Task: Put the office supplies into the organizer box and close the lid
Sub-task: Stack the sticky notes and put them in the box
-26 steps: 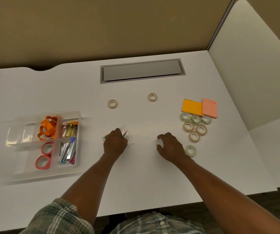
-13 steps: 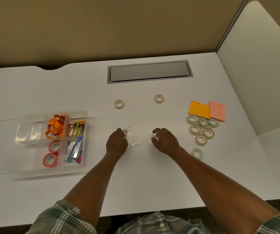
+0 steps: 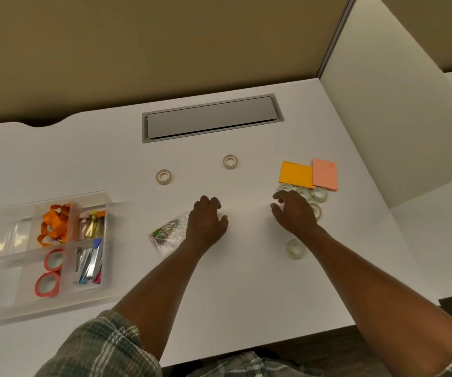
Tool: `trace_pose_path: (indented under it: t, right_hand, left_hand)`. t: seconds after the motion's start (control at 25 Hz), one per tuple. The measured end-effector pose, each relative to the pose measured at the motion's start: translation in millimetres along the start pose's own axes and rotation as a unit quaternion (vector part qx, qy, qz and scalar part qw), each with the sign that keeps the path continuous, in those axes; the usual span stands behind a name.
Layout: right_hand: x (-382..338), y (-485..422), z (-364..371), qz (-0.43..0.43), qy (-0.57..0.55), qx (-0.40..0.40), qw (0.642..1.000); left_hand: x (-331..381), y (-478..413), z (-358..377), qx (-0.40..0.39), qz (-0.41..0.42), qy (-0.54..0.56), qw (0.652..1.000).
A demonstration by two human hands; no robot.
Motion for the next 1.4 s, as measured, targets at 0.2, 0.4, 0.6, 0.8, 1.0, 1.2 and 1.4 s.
trace_pose_path:
  t: [0.2,0.4,0.6,0.8,1.0,1.2,1.4]
  right_hand:
    - [68,-12,-46,0.069,0.011,0.042,0.997]
    - [115,-26,-65,0.112,0.018,0.024,0.993]
    - [125,-48,-67,0.094,0.023,-0.005,0.995]
    - [127,-75,-58,0.074,0.076,-0.063,0.992]
    - [126,-86,-59,0.032,0.148,-0.078,0.985]
    - [126,-85,-61,-0.025,0.225,-0.073,0.971]
    - [123,-83,-70,-0.048,0.275,-0.059,0.958]
  left_hand:
    - [58,-31,30,-0.043,-0.011,0.076,0.996]
    - [108,-62,58,-0.081,-0.063,0.123,0.987]
    - [171,-82,69,-0.073,0.105,-0.022,0.992]
    - [199,-107,89,-0.116,0.183,-0.111,0.97]
    - [207,-127,104,-0.164,0.198,-0.154,0.954]
    - [225,-135,102,-0.108,0.247,-0.229,0.935]
    - [234,-138,94,-0.087,0.272,-0.207,0.936]
Point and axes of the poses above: each hand's wrist, its own y-axis away from the middle knuckle, its own z-axis out of the palm, x = y × z, the point moved 7 cm from there along -y, towards the middle knuckle, and after that the axes turned 4 degrees about -z, right-handed, at the moved point
